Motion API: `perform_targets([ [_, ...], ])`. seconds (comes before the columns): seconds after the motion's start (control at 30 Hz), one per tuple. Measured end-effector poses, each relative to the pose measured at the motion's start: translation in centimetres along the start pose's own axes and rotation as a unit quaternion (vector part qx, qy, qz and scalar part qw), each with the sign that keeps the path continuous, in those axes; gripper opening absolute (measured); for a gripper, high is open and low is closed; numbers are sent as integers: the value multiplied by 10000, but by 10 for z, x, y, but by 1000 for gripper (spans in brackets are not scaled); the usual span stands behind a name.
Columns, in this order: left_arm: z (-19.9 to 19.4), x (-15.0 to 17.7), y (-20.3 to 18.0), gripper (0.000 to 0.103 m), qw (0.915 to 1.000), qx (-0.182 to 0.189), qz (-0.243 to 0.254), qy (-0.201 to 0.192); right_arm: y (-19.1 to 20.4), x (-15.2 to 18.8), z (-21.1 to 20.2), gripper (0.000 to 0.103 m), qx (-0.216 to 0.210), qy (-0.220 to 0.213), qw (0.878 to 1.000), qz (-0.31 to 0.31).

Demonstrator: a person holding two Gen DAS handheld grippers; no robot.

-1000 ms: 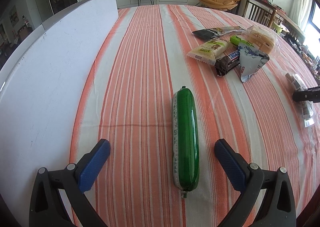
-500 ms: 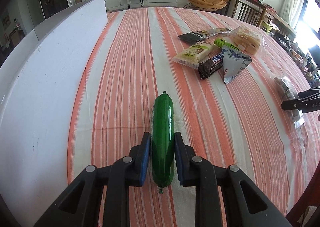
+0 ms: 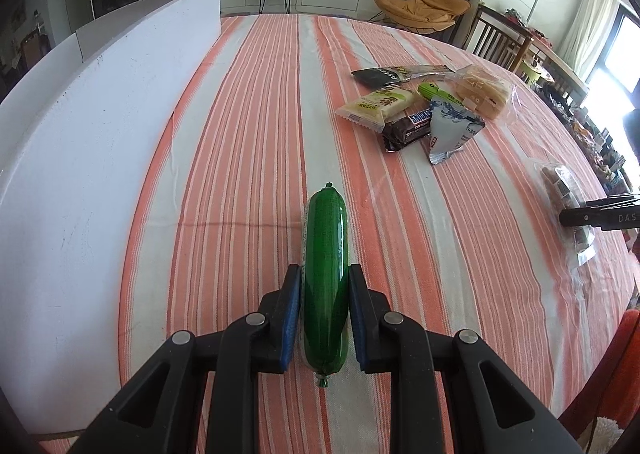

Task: Organize snacks
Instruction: 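Carry the sausage and biscuit bag into the white box and open both tools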

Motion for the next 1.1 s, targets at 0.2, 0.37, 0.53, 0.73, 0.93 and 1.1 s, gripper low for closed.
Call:
perform_targets([
  [0.2,-18,1,-12,22,9996,260,-71,-73,2,0,-12,51,350,-307,9983,-345],
  [0.37,-44,1,-21,22,9985,391,-154,-354,9,18,-38,51,-37,-662,9974,-287],
  [0.53,-70,-4,-21,22,9975,142,-121,-683,27,34,-47,51,-92,-703,9969,-351],
  [0.73,-103,-15,-10,22,9952,404,-402,-801,68,29,-46,51,496,-699,9903,-1095],
  [0.93,-171,-43,67,22,9880,337,-934,-1186,163,-3,-92,51,-542,-957,9839,-1407],
  [1.1,-207,-63,178,22,9782,-743,-1392,-1351,316,-65,-172,51,-1571,-1649,9513,-2079],
])
Point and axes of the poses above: each gripper's, at about its wrist camera, not at the fingertips, and z roughly the way its jaws point, y to its left, x to its underside, the point moved 8 cm from there along z, roughly the way its jaws point, and after that the axes turned 4 degrees about x, right-handed, at the moved point
